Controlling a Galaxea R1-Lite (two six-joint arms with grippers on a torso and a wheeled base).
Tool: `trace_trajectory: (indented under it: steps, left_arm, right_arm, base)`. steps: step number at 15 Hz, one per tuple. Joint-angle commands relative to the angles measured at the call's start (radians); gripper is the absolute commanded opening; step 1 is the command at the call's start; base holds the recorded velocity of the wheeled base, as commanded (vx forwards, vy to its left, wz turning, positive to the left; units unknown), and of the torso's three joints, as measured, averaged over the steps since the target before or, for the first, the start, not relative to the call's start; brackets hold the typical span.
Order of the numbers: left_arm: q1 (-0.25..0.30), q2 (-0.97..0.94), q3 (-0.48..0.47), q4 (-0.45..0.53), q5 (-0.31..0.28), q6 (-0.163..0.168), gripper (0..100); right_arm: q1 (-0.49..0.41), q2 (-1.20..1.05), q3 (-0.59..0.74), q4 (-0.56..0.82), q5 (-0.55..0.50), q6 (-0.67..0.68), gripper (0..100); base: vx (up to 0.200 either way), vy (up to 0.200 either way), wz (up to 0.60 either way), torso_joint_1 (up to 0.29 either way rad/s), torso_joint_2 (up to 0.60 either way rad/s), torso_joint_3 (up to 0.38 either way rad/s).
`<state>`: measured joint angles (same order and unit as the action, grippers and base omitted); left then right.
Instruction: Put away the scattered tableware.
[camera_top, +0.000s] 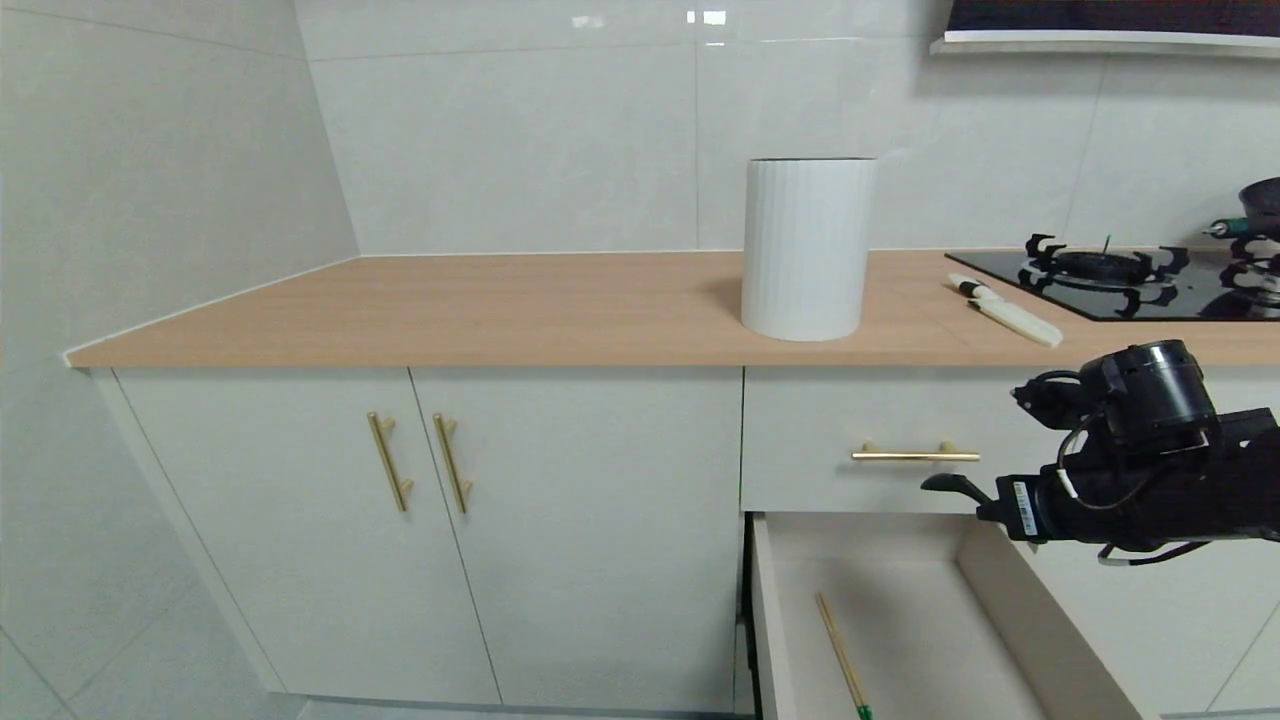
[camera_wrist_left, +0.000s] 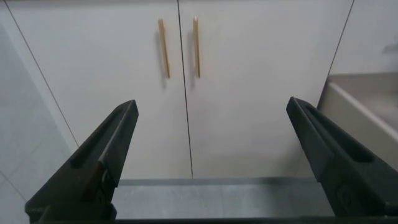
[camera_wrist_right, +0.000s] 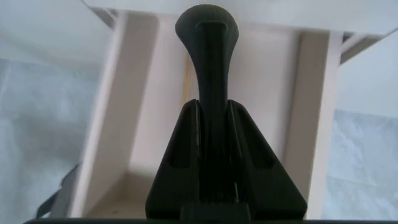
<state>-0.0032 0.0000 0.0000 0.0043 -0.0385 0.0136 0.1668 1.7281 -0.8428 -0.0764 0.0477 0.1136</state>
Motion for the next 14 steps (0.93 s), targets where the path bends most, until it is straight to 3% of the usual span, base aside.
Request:
trace_trajectory:
  steps: [1,3,11,14]
  left_arm:
    - [0.000,0.000,0.000,0.000,0.000,0.000,100]
    - [0.000,0.000,0.000,0.000,0.000,0.000,100]
    - [0.000,0.000,0.000,0.000,0.000,0.000,100]
    - [0.000,0.000,0.000,0.000,0.000,0.000,100]
  right_arm:
    - [0.000,0.031,0.001,-0.006,0.000,0.000,0]
    - [0.000,0.044,0.002,-0.019,-0.002,0.000,0]
    - [0.000,0.133,-0.004,-0.029,-0.002,0.000,0]
    - [0.002,0.281,0.002,-0.157,-0.005,0.000,0]
  base:
    - [0.000,0.000,0.00,-0.124,0.45,0.310]
    - [0.000,0.000,0.00,-0.049,0.33,0.210]
    - [0.000,0.000,0.00,0.000,0.00,0.000]
    - [0.000,0.000,0.00,-0.090,0.15,0.100]
